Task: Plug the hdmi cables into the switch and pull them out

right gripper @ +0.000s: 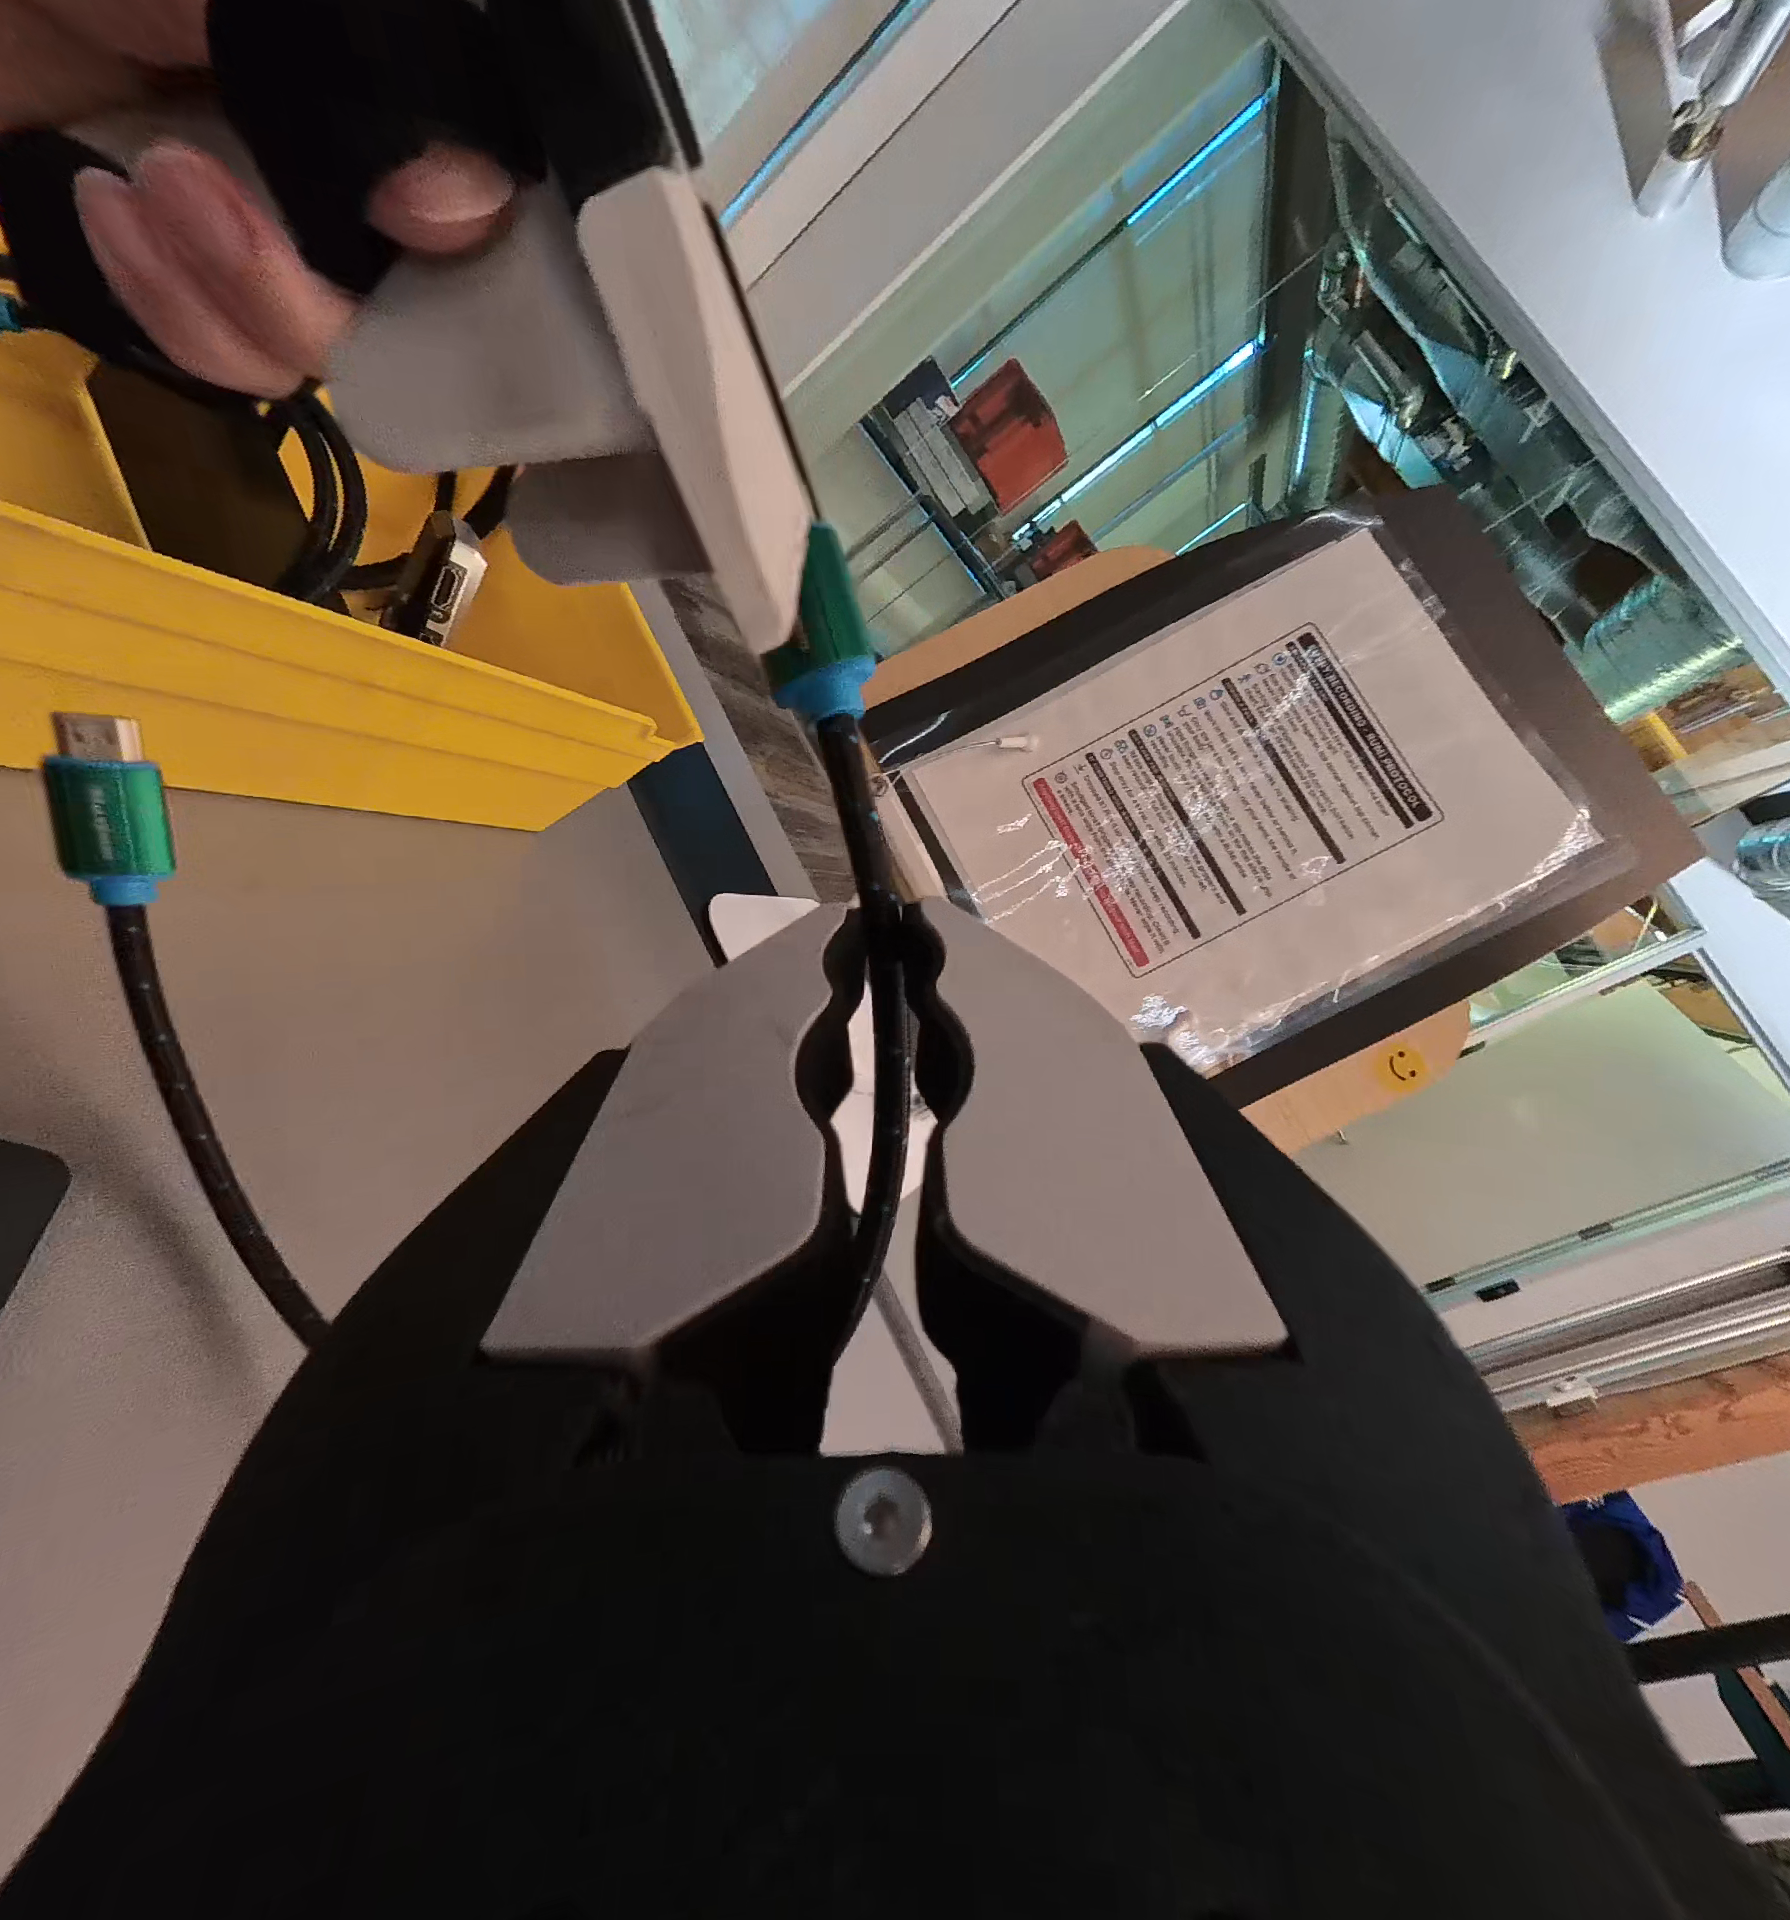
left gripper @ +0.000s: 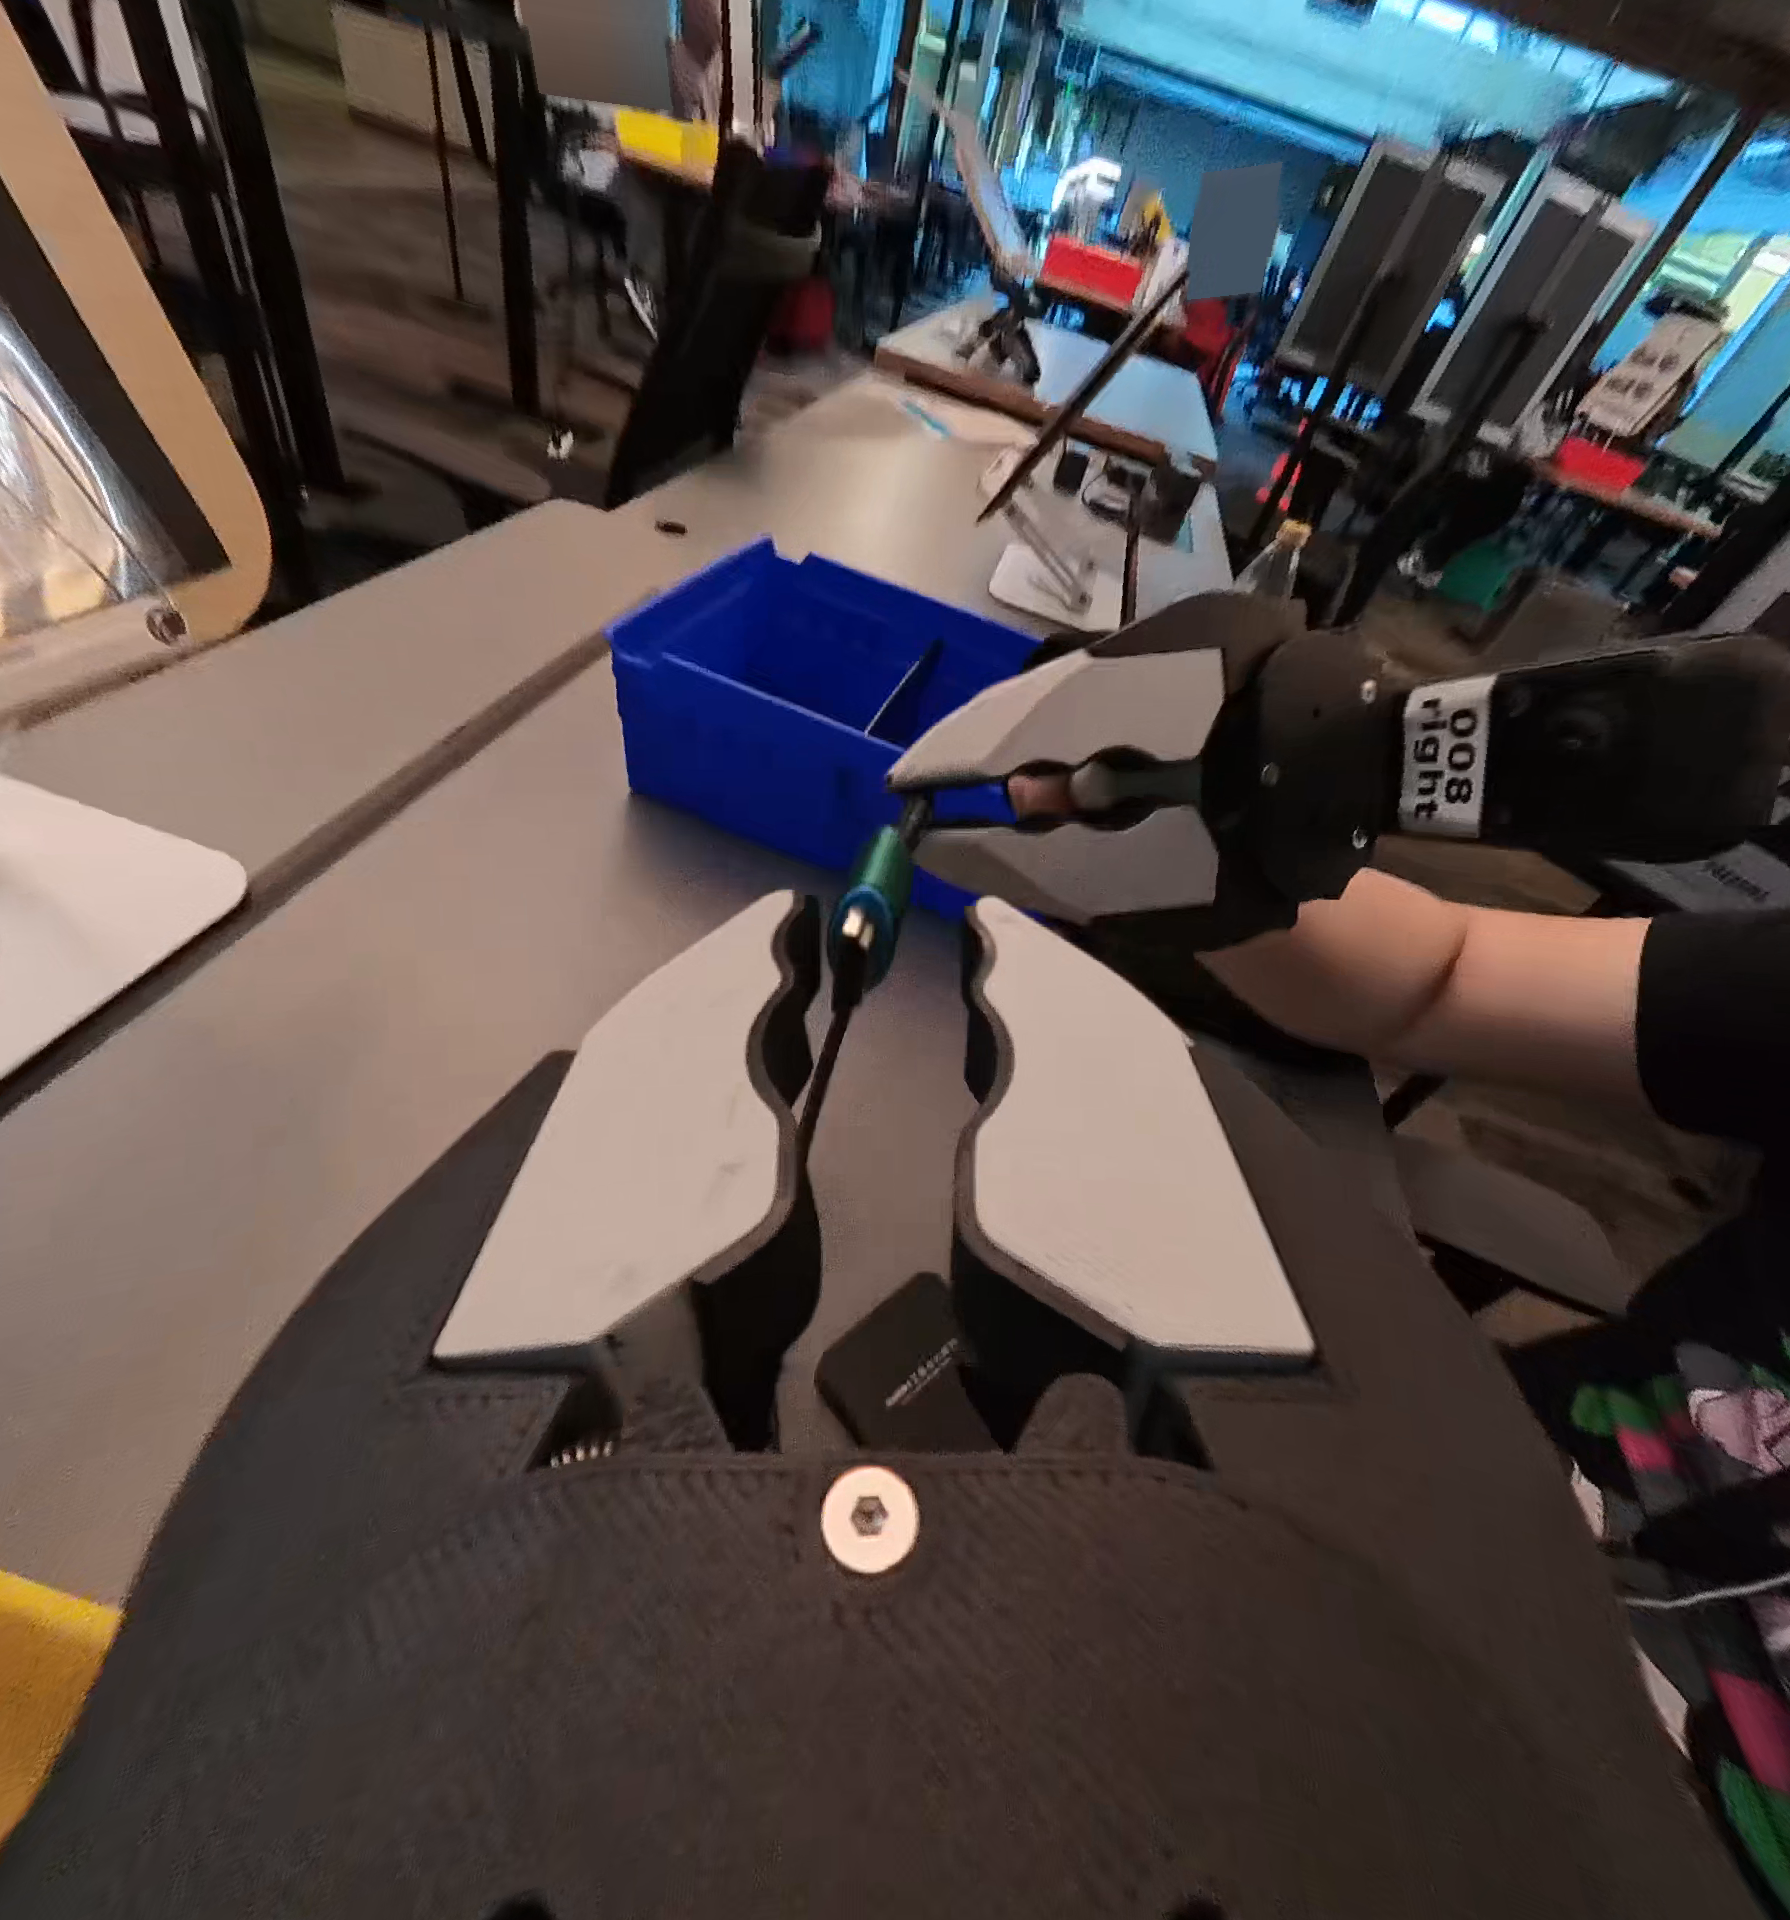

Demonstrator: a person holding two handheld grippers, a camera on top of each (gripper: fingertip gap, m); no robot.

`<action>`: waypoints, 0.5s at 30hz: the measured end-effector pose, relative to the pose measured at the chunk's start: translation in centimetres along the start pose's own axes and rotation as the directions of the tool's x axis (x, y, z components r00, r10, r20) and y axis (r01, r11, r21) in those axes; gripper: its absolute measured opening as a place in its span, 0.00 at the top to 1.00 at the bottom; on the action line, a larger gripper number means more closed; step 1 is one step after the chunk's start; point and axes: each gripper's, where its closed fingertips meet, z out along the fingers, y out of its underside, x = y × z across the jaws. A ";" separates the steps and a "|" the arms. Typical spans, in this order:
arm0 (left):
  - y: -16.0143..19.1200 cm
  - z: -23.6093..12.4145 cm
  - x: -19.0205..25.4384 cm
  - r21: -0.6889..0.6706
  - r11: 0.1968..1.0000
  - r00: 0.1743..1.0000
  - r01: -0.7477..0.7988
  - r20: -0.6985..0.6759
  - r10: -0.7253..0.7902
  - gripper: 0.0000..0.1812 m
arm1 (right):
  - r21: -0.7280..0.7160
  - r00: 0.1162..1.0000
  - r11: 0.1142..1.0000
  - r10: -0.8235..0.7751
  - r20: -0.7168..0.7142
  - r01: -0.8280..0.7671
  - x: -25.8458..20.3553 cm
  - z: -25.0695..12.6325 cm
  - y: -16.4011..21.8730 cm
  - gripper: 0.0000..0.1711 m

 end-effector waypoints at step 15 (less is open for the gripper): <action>-1.4 -0.2 3.9 0.011 0.997 0.990 -0.078 -0.119 0.079 0.94 | 0.561 0.941 0.800 -0.014 -0.338 0.213 5.8 -9.6 -8.1 0.82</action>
